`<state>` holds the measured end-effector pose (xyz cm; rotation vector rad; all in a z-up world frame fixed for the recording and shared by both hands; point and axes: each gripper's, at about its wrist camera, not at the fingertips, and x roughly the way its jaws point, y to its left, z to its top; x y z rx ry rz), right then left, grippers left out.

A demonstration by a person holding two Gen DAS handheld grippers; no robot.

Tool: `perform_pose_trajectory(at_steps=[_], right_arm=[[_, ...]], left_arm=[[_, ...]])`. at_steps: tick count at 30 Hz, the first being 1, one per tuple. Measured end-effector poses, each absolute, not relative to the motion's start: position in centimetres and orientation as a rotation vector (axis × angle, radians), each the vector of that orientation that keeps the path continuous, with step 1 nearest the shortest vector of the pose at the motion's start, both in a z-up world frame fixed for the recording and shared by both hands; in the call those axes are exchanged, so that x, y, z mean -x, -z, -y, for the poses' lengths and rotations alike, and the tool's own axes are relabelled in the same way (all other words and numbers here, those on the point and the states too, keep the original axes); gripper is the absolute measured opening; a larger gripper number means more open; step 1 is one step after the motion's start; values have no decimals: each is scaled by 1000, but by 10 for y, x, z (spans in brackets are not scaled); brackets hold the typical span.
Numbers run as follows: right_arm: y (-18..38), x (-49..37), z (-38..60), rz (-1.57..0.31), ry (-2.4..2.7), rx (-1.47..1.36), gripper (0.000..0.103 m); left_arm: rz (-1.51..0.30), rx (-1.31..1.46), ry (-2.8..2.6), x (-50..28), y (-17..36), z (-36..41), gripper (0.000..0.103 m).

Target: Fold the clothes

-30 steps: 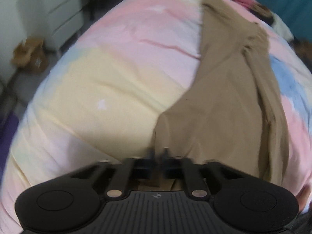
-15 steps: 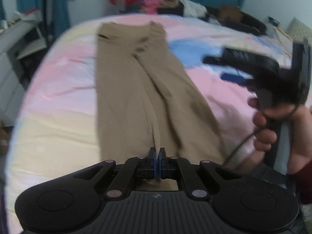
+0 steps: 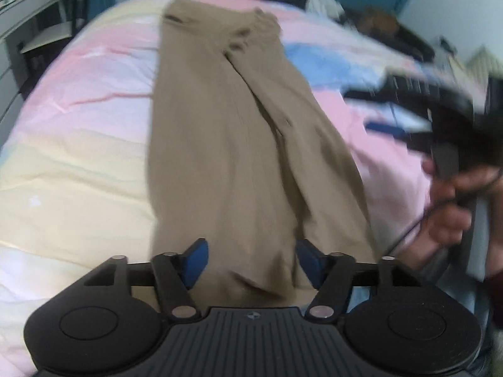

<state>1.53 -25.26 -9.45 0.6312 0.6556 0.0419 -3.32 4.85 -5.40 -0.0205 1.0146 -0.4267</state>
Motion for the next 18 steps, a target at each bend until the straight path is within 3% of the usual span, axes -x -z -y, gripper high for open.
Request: perform_pose_trajectory(at_steps=[2,7,10,18], right_arm=[[99,-16,254,-677,-42,-642,68],[111,-18,255,-749,-32,-656,68],[119,-19,251,-807,-16,-608,68],[140,-16,236,-944,-31,-577,69]], left_arm=[[-993,91,378,26,53,-64,82],[-1113,317,209,-22,87,-102,77],[-1128,440,211,-32,94,-118,80],[-1149,423,300,-33,106,-107,84]])
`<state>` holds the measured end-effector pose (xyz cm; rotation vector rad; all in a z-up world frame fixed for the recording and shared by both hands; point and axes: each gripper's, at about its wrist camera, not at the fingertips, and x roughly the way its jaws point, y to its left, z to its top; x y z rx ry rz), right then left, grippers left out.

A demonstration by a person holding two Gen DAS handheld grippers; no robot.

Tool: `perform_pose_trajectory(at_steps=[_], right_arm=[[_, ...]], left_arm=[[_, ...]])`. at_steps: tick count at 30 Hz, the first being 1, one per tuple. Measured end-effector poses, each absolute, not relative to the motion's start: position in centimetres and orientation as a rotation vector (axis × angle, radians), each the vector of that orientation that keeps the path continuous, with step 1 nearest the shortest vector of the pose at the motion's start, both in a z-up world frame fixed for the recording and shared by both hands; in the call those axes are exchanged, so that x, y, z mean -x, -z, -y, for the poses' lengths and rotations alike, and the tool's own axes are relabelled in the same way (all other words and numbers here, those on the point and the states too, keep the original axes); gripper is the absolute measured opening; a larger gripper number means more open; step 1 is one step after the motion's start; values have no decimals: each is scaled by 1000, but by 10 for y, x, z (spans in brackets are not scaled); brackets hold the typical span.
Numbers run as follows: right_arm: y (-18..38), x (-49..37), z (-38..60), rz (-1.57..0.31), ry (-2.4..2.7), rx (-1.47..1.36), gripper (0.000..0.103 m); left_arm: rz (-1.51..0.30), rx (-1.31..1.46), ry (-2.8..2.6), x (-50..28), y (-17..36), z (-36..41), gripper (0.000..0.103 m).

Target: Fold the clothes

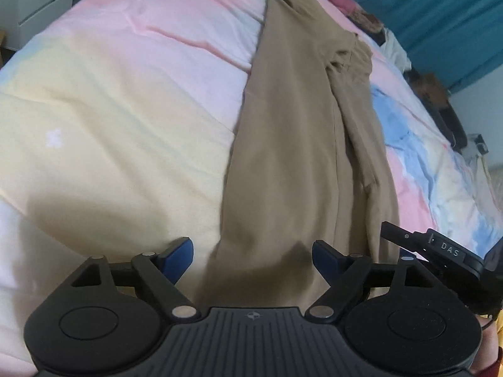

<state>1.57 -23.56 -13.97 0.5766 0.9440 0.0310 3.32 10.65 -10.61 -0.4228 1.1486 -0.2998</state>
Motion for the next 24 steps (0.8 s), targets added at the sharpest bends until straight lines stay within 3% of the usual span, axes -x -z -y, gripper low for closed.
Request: perform_pose_trajectory(at_steps=[3,9,12,13,14,15,16,17,24], right_arm=[[139,-9,230,-979,-52,-588,69],[135,8,204,-1109,-161,-511,69],[130,17,185,-1171,-214,-396,69],[127,20,177,-1187,-232,-337,68],[124,23,170,-1188,-236,-280,57],[122,26,165,-1187,-231,-225,47],[118,28,163,-1179,-232,-196,26],[115,30,162,-1171,-232,-168,12],[48,50,182,-929,-246,-116,8]], left_arm=[[-1161,432,337,-30,114,-100,83],[-1183,317,446,-10,114,-78,69],[-1195,237,459,-5,114,-68,46],[-1198,231,446,-5,114,-68,30],[-1198,228,437,-5,114,-68,22],[-1191,235,438,-4,113,-68,20],[-1182,242,441,-2,112,-69,15],[-1165,252,448,1,107,-70,13],[-829,393,498,25,60,-93,10]])
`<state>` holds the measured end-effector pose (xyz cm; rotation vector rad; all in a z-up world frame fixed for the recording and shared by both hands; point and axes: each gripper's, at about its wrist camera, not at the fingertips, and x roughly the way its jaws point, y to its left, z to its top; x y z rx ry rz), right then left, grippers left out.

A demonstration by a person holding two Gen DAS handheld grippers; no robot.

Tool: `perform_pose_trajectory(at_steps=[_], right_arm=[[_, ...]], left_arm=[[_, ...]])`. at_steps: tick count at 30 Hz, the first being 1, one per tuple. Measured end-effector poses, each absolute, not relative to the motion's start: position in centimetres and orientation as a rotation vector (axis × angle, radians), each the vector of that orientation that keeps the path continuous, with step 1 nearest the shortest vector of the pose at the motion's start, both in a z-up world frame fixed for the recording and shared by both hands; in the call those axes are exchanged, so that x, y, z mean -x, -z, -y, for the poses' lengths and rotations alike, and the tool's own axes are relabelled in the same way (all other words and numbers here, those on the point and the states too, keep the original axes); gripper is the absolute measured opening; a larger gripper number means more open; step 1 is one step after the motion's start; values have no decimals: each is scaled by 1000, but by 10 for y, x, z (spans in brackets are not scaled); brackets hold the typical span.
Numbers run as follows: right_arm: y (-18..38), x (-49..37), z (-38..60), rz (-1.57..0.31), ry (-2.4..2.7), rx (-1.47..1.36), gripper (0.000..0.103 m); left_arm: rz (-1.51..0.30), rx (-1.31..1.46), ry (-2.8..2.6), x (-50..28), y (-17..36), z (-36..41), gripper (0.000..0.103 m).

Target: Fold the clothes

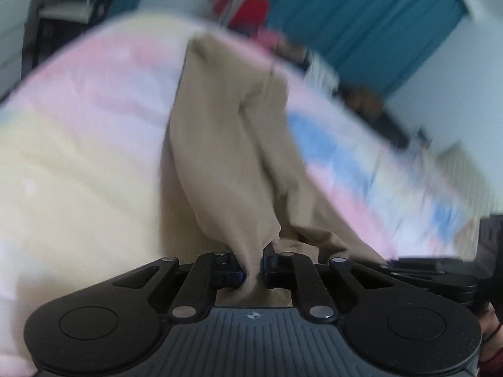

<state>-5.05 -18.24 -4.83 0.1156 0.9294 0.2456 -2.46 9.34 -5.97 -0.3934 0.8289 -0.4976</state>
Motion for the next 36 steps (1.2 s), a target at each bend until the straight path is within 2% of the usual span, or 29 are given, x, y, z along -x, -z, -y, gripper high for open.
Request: perform_pose_trajectory(at_steps=[5,9,15,21,25,29,36], right_arm=[[-17,61,215,-755,-248,-253,8],[-45,73,232,-660,-273,-315,8],[-44,111,240,-608,-322,-324,8],[-15,152,244,-662,-371,-332,8],[-11,156,243,-628,-366,-335,8],[-16,126,243,-558,-326,-321,8],[-22,33,248,-472,-269,-314,8]], left_arm=[[-689,468,548,37,17,-89,10],[-600,468,582,55,-20,-85,9],[-565,412,630,92,-44,-80,8],[-589,315,651,144,-25,-78,9],[-576,218,651,157,-16,-70,9],[-523,204,649,132,-26,-64,9],[-510,239,584,22,-40,-54,11]])
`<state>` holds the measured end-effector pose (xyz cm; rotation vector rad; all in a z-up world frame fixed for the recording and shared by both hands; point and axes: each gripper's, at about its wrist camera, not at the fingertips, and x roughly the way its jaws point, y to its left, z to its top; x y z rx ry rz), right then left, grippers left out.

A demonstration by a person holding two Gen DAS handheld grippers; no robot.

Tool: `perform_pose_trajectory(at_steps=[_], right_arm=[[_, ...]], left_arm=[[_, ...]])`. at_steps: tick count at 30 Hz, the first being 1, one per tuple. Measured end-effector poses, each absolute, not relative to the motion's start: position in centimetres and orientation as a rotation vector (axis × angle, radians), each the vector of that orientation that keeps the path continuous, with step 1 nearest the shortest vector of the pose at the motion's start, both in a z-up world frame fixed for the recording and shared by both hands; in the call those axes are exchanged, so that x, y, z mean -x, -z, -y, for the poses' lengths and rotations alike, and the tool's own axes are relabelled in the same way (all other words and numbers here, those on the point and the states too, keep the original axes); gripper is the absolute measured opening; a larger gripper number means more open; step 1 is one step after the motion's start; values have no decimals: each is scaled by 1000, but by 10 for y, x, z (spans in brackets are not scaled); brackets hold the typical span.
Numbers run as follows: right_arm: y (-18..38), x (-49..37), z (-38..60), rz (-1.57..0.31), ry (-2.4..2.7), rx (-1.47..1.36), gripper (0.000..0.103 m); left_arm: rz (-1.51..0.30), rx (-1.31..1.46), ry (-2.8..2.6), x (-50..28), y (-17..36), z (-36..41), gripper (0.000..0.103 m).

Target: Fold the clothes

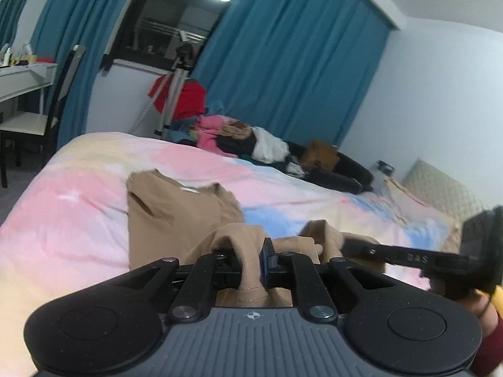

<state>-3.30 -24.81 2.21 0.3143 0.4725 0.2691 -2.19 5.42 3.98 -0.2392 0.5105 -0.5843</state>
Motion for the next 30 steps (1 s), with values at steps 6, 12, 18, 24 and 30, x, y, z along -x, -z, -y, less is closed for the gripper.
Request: perform_pose_trajectory(at_steps=[6,12,18,24,30], right_arm=[[2,-56,253,-469,-189,-301,9],[64,-132,251,-537,-135,-270,9],[116,-174,240,-625,-126,-184,9],[122,-176,237,-633,-114,-192,9],[108,-166,239,-619,-97,-207,11]], left_arm=[[-543,226,532,-78,-25,-40,12],[-606,137,444,-158,40,-22,13],[-696,133,407,-198,98,-27,16],[-701,98,399,-196,102,-24,21],[-659,52,360,-169,81,-11,47]])
